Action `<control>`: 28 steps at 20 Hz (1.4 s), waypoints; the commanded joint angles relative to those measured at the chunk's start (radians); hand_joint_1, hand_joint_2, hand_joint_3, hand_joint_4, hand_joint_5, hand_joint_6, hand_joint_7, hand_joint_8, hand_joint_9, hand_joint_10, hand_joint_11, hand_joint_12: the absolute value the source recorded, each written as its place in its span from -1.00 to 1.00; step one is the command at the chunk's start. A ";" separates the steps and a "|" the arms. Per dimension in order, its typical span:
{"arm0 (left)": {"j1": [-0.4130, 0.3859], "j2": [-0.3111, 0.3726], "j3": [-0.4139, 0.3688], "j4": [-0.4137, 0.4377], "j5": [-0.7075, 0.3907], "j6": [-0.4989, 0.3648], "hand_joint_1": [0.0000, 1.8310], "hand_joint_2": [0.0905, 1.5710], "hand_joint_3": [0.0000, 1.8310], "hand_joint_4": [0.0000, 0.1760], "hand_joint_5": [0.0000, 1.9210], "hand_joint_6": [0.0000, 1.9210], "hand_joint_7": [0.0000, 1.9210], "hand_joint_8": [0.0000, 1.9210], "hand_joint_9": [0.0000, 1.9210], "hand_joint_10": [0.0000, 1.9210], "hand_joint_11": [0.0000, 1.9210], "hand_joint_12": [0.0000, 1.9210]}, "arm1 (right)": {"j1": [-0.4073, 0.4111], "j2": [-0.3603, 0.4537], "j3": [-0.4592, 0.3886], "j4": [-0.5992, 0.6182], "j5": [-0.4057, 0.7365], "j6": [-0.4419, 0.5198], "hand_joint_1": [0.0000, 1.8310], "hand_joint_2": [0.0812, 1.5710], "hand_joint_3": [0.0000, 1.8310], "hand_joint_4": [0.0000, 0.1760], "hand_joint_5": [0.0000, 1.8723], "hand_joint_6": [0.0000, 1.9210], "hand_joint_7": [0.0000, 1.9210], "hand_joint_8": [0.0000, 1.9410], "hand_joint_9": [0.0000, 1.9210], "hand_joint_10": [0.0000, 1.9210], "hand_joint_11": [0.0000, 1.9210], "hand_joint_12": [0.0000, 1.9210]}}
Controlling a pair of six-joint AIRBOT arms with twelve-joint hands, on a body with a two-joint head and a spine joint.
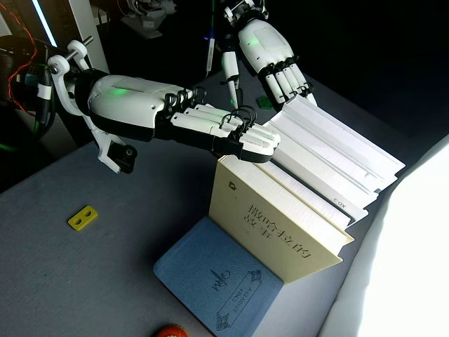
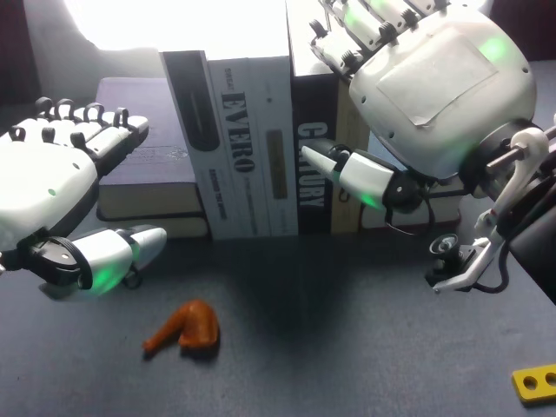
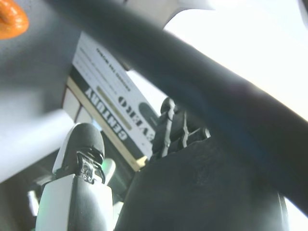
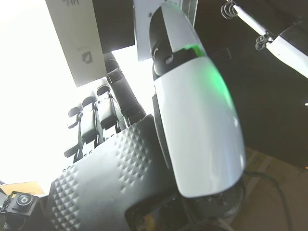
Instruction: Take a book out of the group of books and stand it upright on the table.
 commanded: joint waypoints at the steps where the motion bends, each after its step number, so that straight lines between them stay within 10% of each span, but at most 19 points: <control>1: -0.011 0.005 0.004 0.053 -0.081 0.002 -0.53 0.61 -1.00 -1.00 -0.91 -0.99 -0.93 -0.99 -0.96 -0.99 -0.99 -0.99 | 0.002 0.002 0.003 -0.056 0.080 0.004 -0.78 0.50 -1.00 -1.00 -0.68 -0.44 -1.00 -1.00 -1.00 -1.00 -1.00 -1.00; 28: -0.043 0.019 0.000 0.053 -0.081 0.000 -0.55 0.62 -1.00 -1.00 -0.93 -1.00 -0.95 -1.00 -1.00 -1.00 -1.00 -1.00 | -0.017 0.105 -0.146 -0.055 0.090 -0.083 -0.74 0.48 -1.00 -1.00 -0.64 -0.26 -1.00 -1.00 -1.00 -1.00 -1.00 -1.00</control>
